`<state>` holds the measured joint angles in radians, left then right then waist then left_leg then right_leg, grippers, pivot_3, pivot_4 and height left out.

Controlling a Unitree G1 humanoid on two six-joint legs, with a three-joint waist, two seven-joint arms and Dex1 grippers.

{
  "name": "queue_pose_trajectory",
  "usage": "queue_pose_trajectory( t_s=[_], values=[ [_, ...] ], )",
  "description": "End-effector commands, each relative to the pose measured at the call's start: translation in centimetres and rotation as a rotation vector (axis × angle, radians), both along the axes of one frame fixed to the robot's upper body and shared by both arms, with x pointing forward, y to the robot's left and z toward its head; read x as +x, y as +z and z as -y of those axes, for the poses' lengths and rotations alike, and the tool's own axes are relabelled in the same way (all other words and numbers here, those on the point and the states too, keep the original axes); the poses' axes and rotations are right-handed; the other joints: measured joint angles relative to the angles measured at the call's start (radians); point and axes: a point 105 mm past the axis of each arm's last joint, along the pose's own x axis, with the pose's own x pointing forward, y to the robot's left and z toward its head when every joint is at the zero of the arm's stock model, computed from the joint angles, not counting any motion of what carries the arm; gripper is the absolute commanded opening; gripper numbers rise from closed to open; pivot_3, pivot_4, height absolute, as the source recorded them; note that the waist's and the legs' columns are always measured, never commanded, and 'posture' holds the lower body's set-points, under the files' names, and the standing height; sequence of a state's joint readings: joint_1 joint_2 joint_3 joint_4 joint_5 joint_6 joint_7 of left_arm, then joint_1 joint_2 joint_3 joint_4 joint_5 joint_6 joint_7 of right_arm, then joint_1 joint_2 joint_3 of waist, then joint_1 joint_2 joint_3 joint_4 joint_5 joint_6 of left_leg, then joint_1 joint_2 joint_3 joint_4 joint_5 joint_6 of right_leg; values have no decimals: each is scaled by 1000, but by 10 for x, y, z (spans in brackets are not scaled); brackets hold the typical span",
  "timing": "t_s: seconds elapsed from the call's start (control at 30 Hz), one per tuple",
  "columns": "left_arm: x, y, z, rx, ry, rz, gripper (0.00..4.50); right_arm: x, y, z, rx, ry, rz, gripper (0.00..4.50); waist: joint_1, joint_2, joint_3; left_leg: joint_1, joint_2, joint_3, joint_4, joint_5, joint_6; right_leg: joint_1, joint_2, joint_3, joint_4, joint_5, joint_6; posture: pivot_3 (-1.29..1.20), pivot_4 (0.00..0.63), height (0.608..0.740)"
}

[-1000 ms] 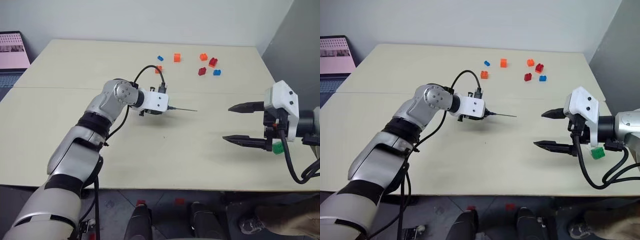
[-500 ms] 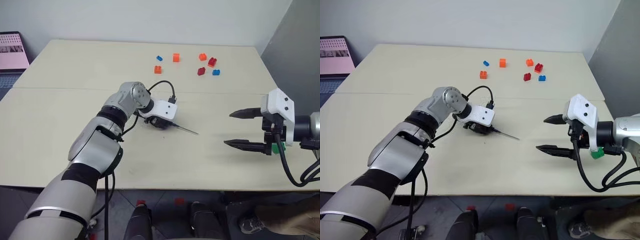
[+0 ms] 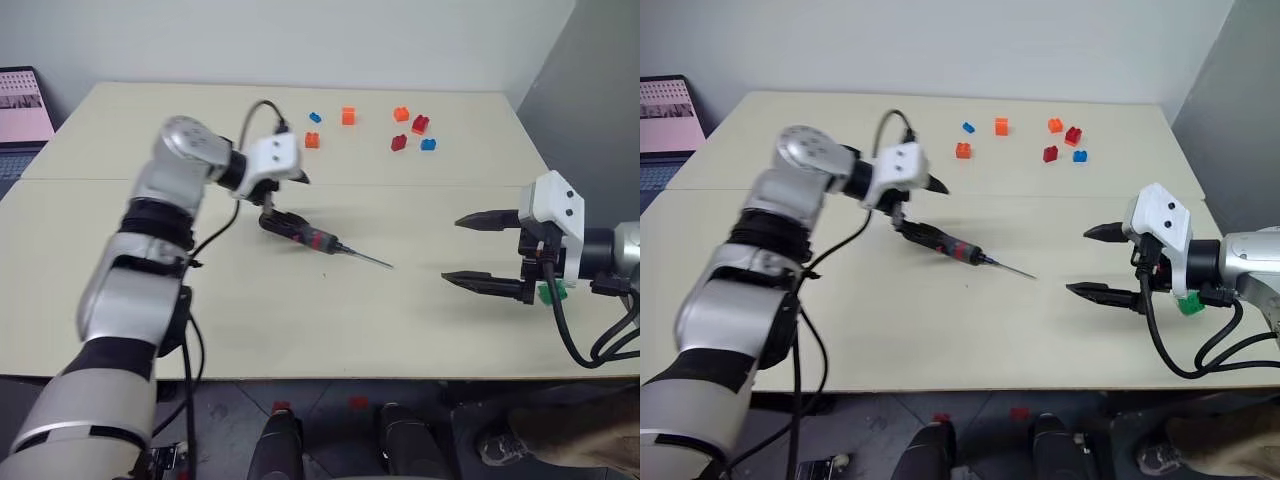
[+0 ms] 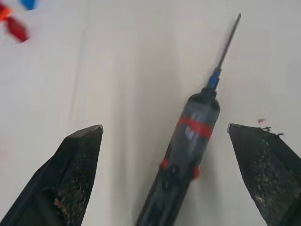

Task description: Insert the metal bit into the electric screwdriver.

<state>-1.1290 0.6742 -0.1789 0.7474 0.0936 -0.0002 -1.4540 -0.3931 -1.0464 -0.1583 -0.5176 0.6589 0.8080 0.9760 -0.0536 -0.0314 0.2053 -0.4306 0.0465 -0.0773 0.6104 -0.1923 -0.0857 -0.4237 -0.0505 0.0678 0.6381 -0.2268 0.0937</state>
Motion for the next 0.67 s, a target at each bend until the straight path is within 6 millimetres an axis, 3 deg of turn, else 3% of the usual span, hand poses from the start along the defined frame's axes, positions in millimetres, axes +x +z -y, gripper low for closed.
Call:
queue_pose_trajectory(
  t_s=[0.03, 0.13, 0.33, 0.43, 0.67],
  values=[
    [-23, 7, -33, -25, 93, 32, 4435, -2, 2, -2, 1, 15, 37, 4500, -6, 0, 0, 1, 0, 0, 0, 0, 0, 0, 0, 0, 3, 0, -1, 0, 150, 740],
    [-44, 5, -64, -92, 220, 23, 4435, 5, -3, 3, 2, 2, 39, 4500, -4, 0, 0, 4, 1, -1, 1, 0, 0, 0, 0, -1, 8, -4, -1, 0, 150, 740],
    [-77, -4, -85, -158, 340, -19, 4435, 11, -9, 15, 18, -29, 18, 4500, 9, -1, -1, 5, 1, -1, 8, 1, 0, 4, 0, -1, 8, -5, -9, 0, 150, 740],
    [-89, -9, -92, -164, 380, -49, 4435, 14, -12, 20, 17, -43, 18, 4500, 9, -1, -1, 6, 1, 0, 10, 1, 0, 5, 0, 0, 9, -5, -9, 0, 150, 740],
    [-93, -9, -92, -188, 406, -76, 4435, 21, -15, 24, -2, -39, 35, 4500, 10, -1, -1, 6, 1, 0, 14, 1, 0, 5, 0, 0, 10, -4, -10, 0, 150, 740]
  ],
)
